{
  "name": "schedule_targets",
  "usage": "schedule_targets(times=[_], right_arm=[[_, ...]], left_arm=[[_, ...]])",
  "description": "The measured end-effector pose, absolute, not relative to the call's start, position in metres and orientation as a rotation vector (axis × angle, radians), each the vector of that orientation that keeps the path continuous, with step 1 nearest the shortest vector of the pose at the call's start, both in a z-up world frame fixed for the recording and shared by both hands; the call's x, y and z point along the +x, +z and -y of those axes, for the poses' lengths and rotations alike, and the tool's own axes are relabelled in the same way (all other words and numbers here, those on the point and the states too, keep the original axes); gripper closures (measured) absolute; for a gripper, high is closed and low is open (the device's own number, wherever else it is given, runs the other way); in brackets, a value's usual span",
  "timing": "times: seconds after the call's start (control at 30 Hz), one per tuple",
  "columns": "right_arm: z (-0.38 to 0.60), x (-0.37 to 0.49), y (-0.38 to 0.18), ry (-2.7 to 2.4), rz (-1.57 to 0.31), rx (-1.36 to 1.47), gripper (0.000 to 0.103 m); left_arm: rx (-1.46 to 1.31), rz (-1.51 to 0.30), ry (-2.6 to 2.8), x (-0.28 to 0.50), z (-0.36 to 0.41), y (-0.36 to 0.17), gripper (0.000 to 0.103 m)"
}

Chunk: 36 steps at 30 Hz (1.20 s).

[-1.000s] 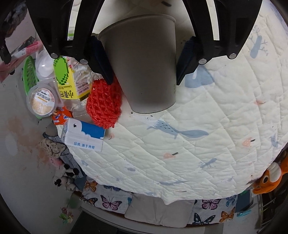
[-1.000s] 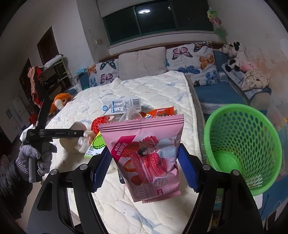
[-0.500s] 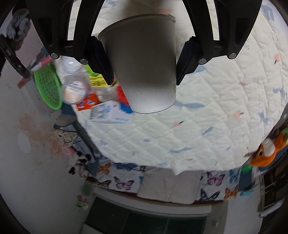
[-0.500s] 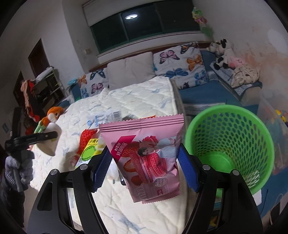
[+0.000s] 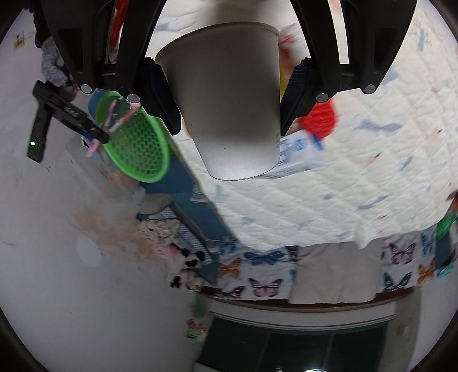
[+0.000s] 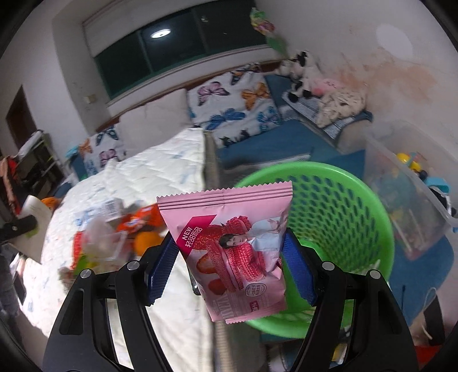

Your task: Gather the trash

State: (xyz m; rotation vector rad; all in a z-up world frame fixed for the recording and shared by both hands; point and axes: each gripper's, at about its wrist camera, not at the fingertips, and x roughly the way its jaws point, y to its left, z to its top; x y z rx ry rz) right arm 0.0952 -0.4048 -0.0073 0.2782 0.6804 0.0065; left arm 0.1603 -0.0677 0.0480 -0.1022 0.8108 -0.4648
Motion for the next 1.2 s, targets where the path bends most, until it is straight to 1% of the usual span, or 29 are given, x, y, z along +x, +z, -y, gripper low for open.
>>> schedule_targets(times=[0.47, 0.53, 0.6, 0.7, 0.8, 1.2], right_arm=[[0.441, 0.112, -0.039, -0.061, -0.742, 0.278, 0.028], [0.445, 0.112, -0.041, -0.057, -0.747, 0.289, 0.022], [0.449, 0.110, -0.042, -0.063, -0.744, 0.293, 0.020], [0.456, 0.105, -0.042, -0.069, -0.739, 0.309, 0.019], [0.464, 0.099, -0.042, -0.065, -0.738, 0.329, 0.015], [0.487, 0.065, -0.037, -0.111, -0.697, 0.369, 0.015]], left_arm=[[-0.012, -0.811, -0.627, 0.187, 0.185, 0.050, 0.037], [-0.006, -0.816, -0.638, 0.190, 0.197, 0.048, 0.037], [-0.004, -0.827, -0.655, 0.194, 0.209, 0.044, 0.037], [0.007, -0.839, -0.669, 0.200, 0.225, 0.039, 0.037], [0.014, -0.849, -0.680, 0.203, 0.239, 0.034, 0.037], [0.047, -0.905, -0.735, 0.206, 0.291, 0.004, 0.037]])
